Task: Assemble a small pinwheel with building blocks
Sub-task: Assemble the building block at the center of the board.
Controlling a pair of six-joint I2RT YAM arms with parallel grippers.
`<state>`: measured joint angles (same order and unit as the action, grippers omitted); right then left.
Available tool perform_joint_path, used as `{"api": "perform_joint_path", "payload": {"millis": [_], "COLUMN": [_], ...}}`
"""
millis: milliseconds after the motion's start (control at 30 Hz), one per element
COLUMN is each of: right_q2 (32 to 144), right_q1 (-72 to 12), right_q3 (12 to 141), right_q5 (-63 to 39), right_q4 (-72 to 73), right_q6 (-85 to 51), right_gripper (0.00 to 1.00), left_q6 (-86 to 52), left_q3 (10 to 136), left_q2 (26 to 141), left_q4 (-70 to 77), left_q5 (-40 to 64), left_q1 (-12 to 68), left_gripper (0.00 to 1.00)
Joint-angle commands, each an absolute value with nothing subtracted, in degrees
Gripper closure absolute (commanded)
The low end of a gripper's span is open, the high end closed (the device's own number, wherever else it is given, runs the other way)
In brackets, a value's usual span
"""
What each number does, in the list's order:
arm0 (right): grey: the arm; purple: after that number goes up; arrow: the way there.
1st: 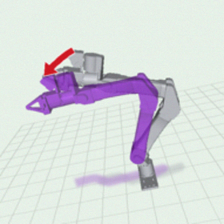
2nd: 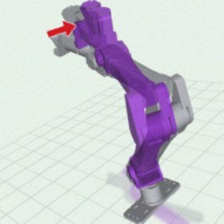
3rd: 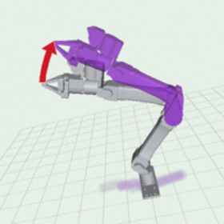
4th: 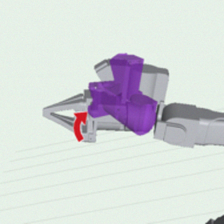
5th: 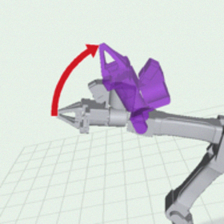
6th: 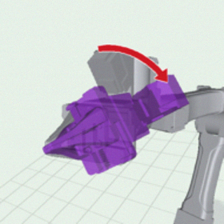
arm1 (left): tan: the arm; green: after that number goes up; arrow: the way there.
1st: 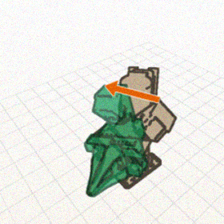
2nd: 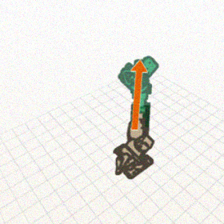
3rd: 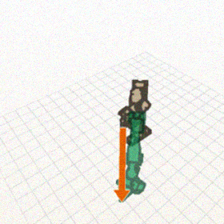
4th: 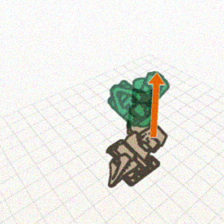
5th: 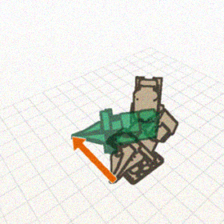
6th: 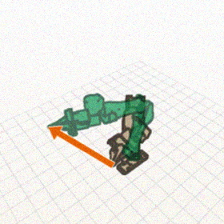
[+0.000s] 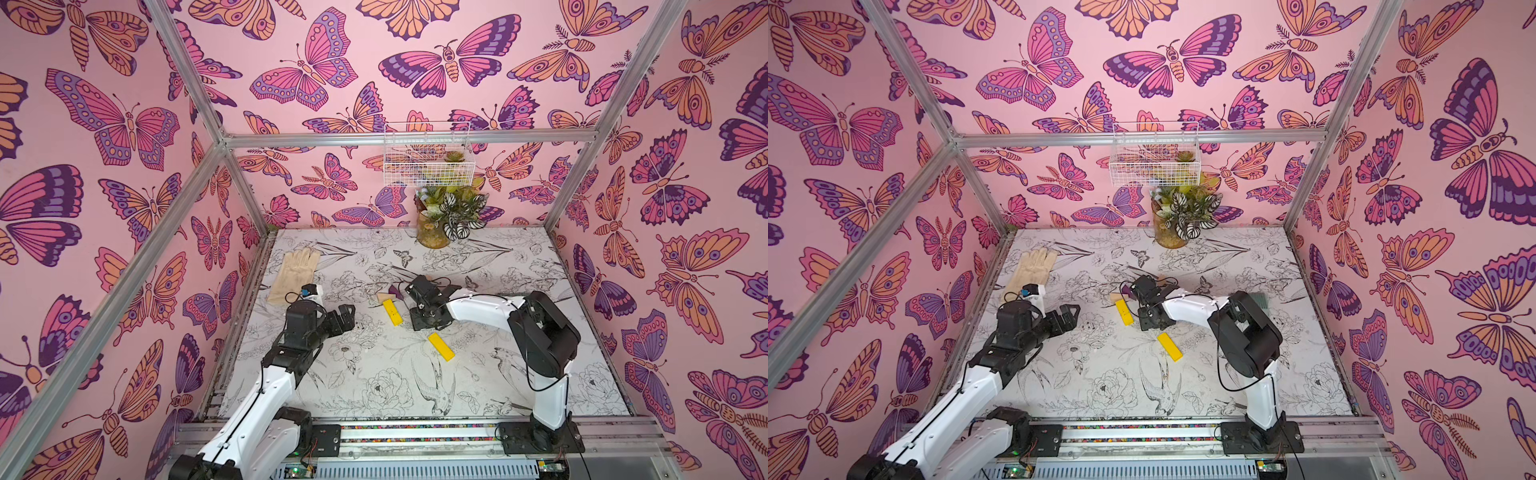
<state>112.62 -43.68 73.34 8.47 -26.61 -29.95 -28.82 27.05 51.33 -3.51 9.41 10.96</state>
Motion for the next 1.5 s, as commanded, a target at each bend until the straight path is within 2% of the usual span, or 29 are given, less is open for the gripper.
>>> {"api": "perform_joint_path", "payload": {"millis": [0, 500, 1000, 1467], "right_q2": [115.9, 115.7, 116.2, 118.4], "right_q1": [-43.8, -43.8, -43.6, -42.8], "right_q3": [72.7, 73.3, 74.6, 76.8], "right_q5": [6.8, 7.6, 8.6, 8.1], "right_q4": [-28.6, -29.6, -31.0, -31.4], "right_q6": [-29.9, -30.3, -30.2, -28.9], "right_gripper": [0.39, 0.27, 0.22, 0.22], "left_q6": [-28.7, -28.7, -28.7, -28.7], "left_q3": [26.2, 26.0, 25.9, 25.9], "left_q2": [51.0, 50.7, 50.5, 50.7], "left_q4": [-4.3, -4.3, -4.4, -4.3], "left_q5": [9.1, 8.9, 8.9, 8.9], "left_q1": [11.4, 11.4, 11.4, 11.4], "left_gripper": [0.00, 0.00, 0.00, 0.00]}}
